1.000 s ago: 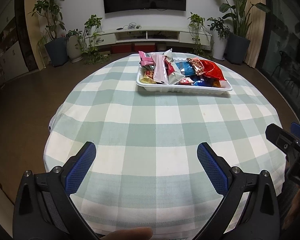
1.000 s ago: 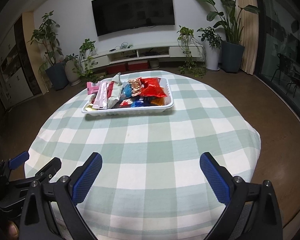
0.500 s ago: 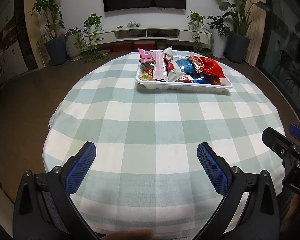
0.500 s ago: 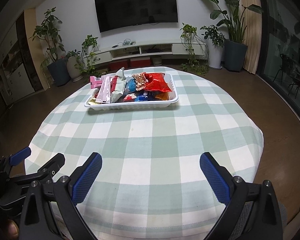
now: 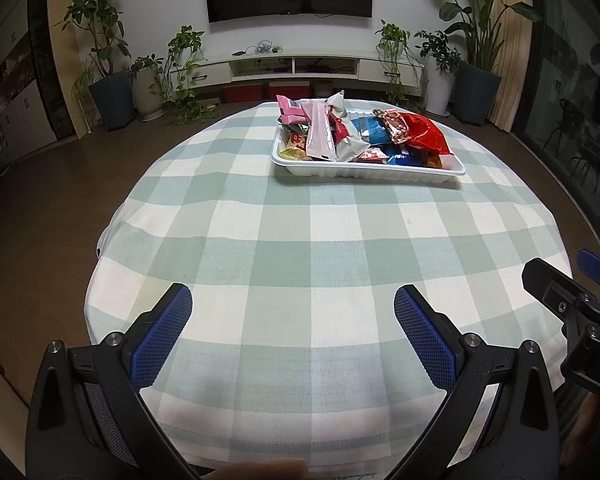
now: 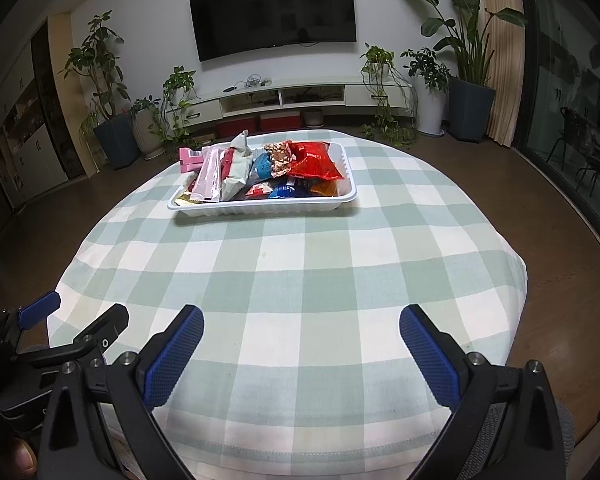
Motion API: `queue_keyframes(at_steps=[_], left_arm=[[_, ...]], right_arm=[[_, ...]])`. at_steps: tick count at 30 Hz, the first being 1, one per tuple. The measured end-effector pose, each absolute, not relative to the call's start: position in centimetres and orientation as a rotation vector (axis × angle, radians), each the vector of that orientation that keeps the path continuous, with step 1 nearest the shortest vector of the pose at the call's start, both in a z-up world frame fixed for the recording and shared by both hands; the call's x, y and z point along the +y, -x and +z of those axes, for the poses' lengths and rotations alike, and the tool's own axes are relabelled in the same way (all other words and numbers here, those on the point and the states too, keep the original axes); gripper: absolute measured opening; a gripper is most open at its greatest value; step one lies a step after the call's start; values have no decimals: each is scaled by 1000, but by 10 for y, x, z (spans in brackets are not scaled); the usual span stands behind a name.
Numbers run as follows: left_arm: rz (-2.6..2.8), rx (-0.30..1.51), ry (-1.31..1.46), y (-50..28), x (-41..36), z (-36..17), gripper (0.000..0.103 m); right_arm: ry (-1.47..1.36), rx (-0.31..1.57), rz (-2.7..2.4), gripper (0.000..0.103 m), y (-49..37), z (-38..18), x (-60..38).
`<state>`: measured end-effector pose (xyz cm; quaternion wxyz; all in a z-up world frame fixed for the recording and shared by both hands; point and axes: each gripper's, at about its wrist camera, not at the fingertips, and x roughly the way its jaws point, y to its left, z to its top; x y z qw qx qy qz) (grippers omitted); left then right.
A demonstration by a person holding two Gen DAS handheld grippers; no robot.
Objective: Organize snacks
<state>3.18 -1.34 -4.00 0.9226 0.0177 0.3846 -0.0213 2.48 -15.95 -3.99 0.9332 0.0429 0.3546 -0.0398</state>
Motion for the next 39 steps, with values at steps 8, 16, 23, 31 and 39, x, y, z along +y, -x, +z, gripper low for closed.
queue_keyframes(at_steps=[8,16,23,31,39], left_arm=[[-44,791,-35,-32,-13,-40,102],[-44,791,-36,-32,-13,-40,102],[-42,793,-32,-32,-11,-42,102],[-42,800,-30,-31,-10,-45,102],[-34,803,-31,-31,-10,-44,102]], right_arm=[[-87,729,-81,101,-24,-41,-159],[-86,732,-82,101,-23,-41,-159],[-84,736,-82,101,-21,-42,-158],[-83,739,-80,101,-20,-42,-158],[-81,743,-81,101,-18,-43,-158]])
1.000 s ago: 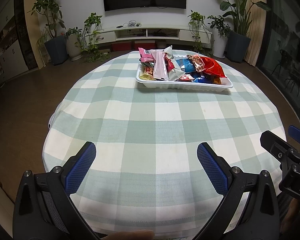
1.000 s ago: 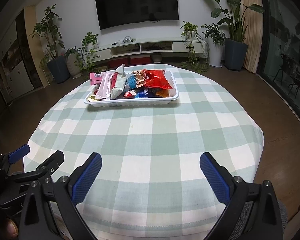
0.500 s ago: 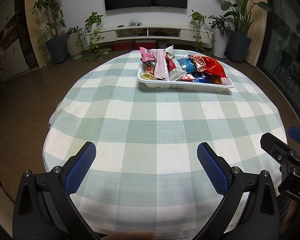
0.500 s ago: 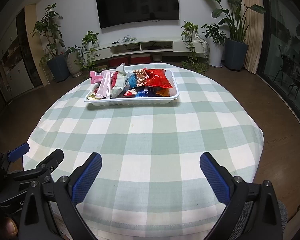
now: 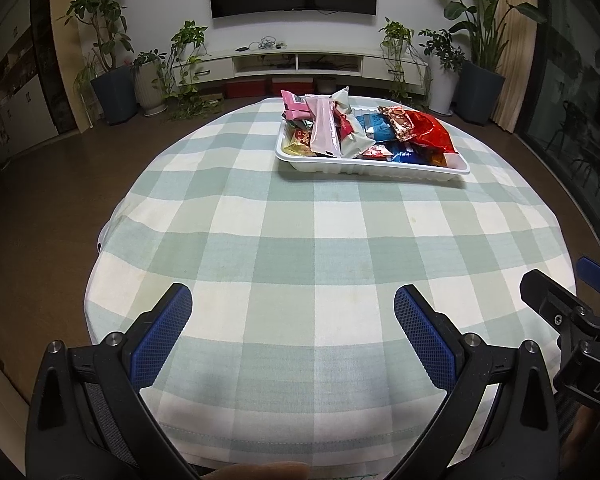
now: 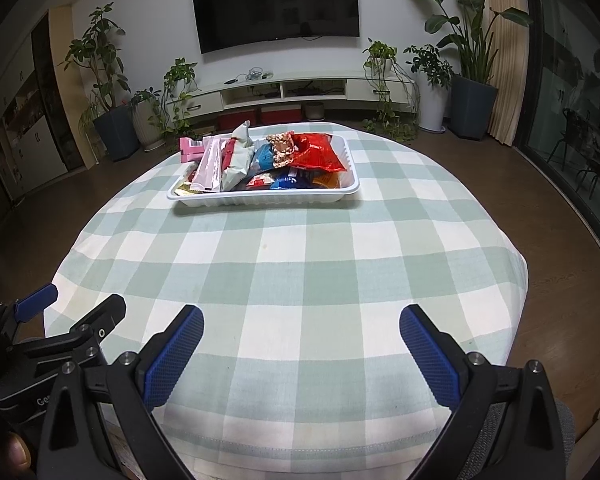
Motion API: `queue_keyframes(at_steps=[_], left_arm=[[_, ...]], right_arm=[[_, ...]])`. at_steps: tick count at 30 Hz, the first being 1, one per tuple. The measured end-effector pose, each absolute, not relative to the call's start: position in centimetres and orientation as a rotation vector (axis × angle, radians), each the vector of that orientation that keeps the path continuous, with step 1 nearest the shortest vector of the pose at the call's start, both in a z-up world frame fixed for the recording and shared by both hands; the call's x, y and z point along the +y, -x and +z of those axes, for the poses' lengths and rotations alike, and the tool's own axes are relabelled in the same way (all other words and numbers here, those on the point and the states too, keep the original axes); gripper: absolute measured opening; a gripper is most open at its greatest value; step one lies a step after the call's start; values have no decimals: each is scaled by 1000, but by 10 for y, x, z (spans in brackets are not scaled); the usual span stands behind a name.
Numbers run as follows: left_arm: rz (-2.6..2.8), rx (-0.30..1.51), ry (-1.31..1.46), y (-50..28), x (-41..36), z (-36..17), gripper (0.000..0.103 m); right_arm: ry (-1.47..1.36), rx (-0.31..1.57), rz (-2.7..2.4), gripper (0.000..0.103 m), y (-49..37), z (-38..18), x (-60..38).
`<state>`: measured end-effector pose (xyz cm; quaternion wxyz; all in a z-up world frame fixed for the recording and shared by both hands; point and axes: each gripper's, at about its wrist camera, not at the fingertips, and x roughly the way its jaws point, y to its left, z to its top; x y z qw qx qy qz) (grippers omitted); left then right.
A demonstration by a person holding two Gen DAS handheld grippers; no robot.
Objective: Organize snacks
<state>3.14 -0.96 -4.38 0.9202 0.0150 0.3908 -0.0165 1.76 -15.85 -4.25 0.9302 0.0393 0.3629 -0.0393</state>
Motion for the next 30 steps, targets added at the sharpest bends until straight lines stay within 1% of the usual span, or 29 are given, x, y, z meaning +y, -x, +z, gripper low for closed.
queue_keyframes(at_steps=[22,30], left_arm=[[-34,840,-20,-36,-9,-52,102],[-18,803,-55,-33,-12,-49,103]], right_arm=[[-80,747,-80,101,-19,-41,-158],[-87,765,-77,101,-5,-52,-161]])
